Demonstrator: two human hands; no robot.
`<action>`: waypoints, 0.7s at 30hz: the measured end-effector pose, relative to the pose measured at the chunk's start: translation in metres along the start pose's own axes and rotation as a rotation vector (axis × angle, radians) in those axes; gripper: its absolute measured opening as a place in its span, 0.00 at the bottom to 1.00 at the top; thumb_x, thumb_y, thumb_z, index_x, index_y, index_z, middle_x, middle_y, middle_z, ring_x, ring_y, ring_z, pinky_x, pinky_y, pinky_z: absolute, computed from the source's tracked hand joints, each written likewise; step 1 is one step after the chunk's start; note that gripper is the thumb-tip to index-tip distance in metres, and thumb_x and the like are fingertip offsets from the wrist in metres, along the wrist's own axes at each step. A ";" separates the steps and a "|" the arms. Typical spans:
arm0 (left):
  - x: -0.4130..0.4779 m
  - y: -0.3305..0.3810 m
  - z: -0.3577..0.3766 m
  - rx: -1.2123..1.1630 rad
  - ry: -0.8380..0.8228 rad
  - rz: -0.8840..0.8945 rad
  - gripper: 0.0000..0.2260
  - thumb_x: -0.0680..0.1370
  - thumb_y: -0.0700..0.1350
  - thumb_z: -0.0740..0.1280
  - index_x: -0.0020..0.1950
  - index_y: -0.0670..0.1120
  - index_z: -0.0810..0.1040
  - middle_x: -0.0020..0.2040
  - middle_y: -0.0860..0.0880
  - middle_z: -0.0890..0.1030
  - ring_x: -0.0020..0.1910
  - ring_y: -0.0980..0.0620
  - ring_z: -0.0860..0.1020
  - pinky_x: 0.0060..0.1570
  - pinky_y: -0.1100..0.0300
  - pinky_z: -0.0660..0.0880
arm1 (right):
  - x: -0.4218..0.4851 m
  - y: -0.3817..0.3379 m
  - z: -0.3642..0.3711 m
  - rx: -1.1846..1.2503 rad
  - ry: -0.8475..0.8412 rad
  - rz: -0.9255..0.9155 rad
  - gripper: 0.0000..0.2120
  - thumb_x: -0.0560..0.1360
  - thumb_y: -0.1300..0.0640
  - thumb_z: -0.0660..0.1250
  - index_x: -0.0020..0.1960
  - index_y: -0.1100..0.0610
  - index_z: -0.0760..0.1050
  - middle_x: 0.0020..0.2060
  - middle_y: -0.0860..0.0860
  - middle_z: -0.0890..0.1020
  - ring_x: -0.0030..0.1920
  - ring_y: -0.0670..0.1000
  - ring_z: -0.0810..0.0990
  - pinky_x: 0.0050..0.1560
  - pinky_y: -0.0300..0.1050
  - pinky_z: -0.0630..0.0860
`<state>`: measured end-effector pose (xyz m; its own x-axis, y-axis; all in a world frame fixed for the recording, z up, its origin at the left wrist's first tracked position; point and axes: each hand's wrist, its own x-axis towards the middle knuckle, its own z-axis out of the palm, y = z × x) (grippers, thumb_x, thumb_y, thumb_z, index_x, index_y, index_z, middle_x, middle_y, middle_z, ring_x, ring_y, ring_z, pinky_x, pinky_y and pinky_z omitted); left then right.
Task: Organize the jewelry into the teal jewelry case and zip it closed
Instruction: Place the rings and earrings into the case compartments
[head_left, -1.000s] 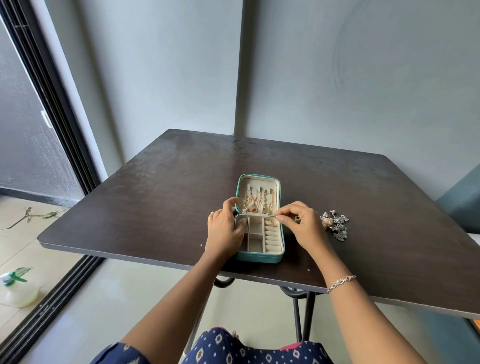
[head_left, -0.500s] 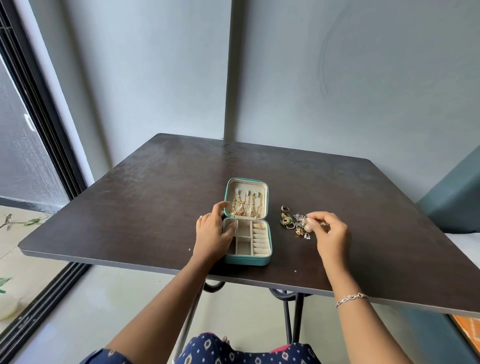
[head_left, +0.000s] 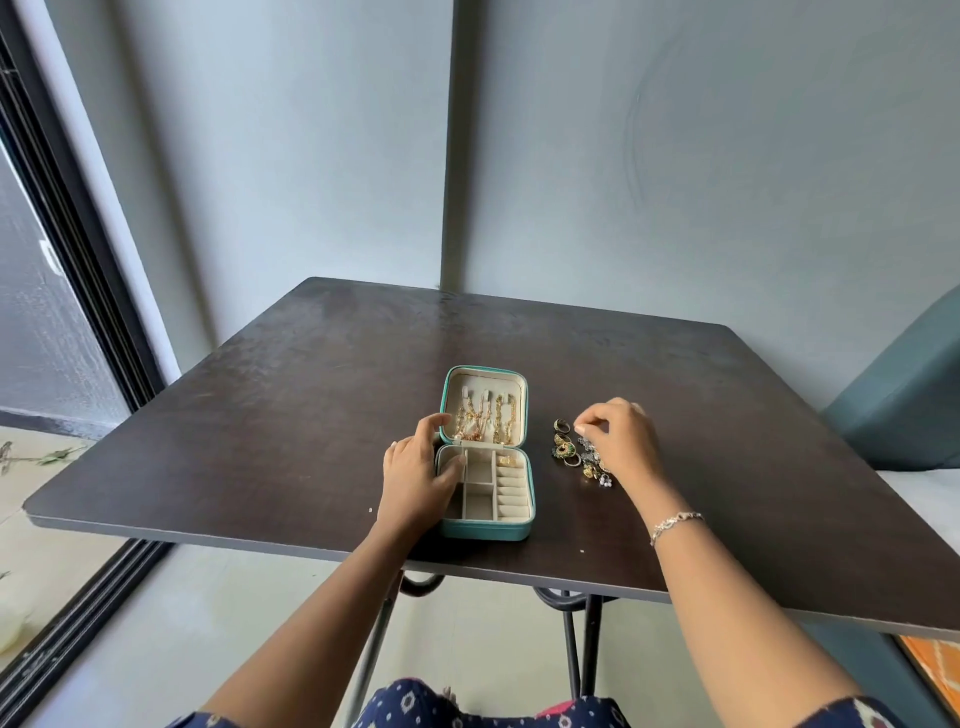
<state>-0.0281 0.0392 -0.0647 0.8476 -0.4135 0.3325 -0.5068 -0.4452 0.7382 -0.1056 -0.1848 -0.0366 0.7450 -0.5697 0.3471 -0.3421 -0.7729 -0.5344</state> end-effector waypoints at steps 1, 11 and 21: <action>0.000 0.000 0.000 -0.004 0.000 -0.001 0.19 0.75 0.44 0.65 0.65 0.47 0.67 0.58 0.44 0.78 0.57 0.44 0.72 0.60 0.52 0.63 | 0.004 -0.004 0.000 -0.020 -0.026 0.000 0.03 0.70 0.61 0.69 0.39 0.56 0.82 0.38 0.51 0.77 0.48 0.56 0.75 0.41 0.42 0.66; -0.001 -0.001 0.001 -0.011 0.016 0.009 0.18 0.76 0.44 0.65 0.65 0.48 0.67 0.58 0.45 0.78 0.57 0.45 0.71 0.60 0.54 0.61 | 0.020 -0.029 0.009 -0.174 -0.232 0.151 0.06 0.68 0.55 0.73 0.35 0.57 0.80 0.44 0.55 0.84 0.50 0.58 0.79 0.44 0.45 0.74; -0.001 -0.003 0.002 -0.009 0.017 0.003 0.18 0.76 0.45 0.64 0.65 0.49 0.67 0.59 0.46 0.78 0.58 0.46 0.71 0.62 0.54 0.60 | 0.017 -0.029 0.009 -0.227 -0.152 0.240 0.13 0.68 0.51 0.73 0.43 0.61 0.80 0.45 0.58 0.82 0.51 0.60 0.77 0.45 0.46 0.74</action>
<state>-0.0276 0.0389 -0.0680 0.8485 -0.4011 0.3451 -0.5082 -0.4363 0.7425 -0.0778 -0.1693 -0.0222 0.6988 -0.7076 0.1048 -0.6234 -0.6743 -0.3959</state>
